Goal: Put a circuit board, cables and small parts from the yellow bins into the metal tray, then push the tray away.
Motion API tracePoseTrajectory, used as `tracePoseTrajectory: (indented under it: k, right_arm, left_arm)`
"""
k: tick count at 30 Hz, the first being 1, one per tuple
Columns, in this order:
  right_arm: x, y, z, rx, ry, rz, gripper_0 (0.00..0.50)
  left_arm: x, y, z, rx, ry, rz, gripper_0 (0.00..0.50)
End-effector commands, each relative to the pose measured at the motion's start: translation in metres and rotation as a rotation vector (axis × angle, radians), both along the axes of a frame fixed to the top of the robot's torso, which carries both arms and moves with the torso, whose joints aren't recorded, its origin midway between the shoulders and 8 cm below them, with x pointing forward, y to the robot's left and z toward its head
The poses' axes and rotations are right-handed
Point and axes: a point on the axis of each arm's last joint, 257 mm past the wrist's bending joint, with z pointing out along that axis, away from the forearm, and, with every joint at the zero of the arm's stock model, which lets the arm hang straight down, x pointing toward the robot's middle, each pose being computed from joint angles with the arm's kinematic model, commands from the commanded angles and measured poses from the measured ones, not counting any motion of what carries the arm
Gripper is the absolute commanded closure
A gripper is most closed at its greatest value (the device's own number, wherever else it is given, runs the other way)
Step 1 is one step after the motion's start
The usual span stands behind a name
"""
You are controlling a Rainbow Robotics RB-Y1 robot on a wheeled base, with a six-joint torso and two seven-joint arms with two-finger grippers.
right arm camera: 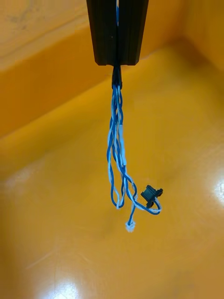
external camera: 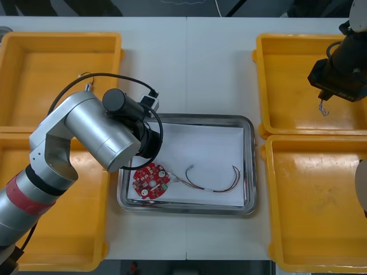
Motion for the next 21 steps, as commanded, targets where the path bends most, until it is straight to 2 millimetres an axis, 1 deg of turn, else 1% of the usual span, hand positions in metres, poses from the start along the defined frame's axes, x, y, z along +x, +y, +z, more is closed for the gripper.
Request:
tracePoseTrajectory:
  k: [1,3,4,6,7,9,10,12,13,16,17,19,20,21]
  right_arm:
    - [0.002,-0.018,0.034,-0.06,-0.07,0.072,0.5]
    - [0.004,-0.016,0.046,-0.093,-0.1,0.136,0.5]
    - [0.005,-0.014,0.049,-0.099,-0.109,0.156,0.5]
    - [0.008,-0.001,0.065,-0.109,-0.155,0.244,0.5]
    - [0.008,0.002,0.068,-0.11,-0.165,0.262,0.5]
    - [0.01,0.015,0.084,-0.127,-0.214,0.347,0.5]
    - [0.01,0.019,0.088,-0.132,-0.226,0.368,0.5]
    - [0.01,0.032,0.106,-0.168,-0.277,0.461,0.5]
    - [0.009,0.035,0.109,-0.18,-0.284,0.484,0.5]
    - [0.005,0.056,0.126,-0.255,-0.319,0.631,0.5]
    - [0.004,0.061,0.127,-0.265,-0.324,0.657,0.5]
    - [-0.001,0.076,0.132,-0.302,-0.334,0.756,0.5]
    - [-0.003,0.081,0.132,-0.307,-0.334,0.781,0.5]
    - [-0.007,0.087,0.132,-0.321,-0.335,0.826,0.5]
  left_arm:
    - [-0.006,-0.018,0.039,-0.082,-0.028,0.055,0.0]
    - [-0.013,-0.013,0.051,-0.085,-0.022,0.07,0.0]
    - [-0.015,-0.011,0.056,-0.087,-0.025,0.075,0.0]
    - [-0.021,-0.006,0.07,-0.098,-0.024,0.087,0.0]
    - [-0.022,-0.004,0.074,-0.101,-0.027,0.092,0.0]
    - [-0.023,-0.001,0.086,-0.116,-0.046,0.101,0.0]
    - [-0.023,-0.001,0.088,-0.121,-0.049,0.105,0.0]
    - [-0.018,0.007,0.095,-0.134,-0.063,0.128,0.0]
    - [-0.017,0.008,0.098,-0.138,-0.068,0.133,0.0]
    - [-0.007,0.025,0.114,-0.169,-0.09,0.172,0.0]
    - [-0.005,0.028,0.116,-0.176,-0.091,0.177,0.0]
    - [-0.001,0.043,0.126,-0.199,-0.096,0.212,0.0]
    - [-0.001,0.047,0.128,-0.2,-0.097,0.219,0.0]
    - [0.001,0.057,0.133,-0.202,-0.099,0.236,0.0]
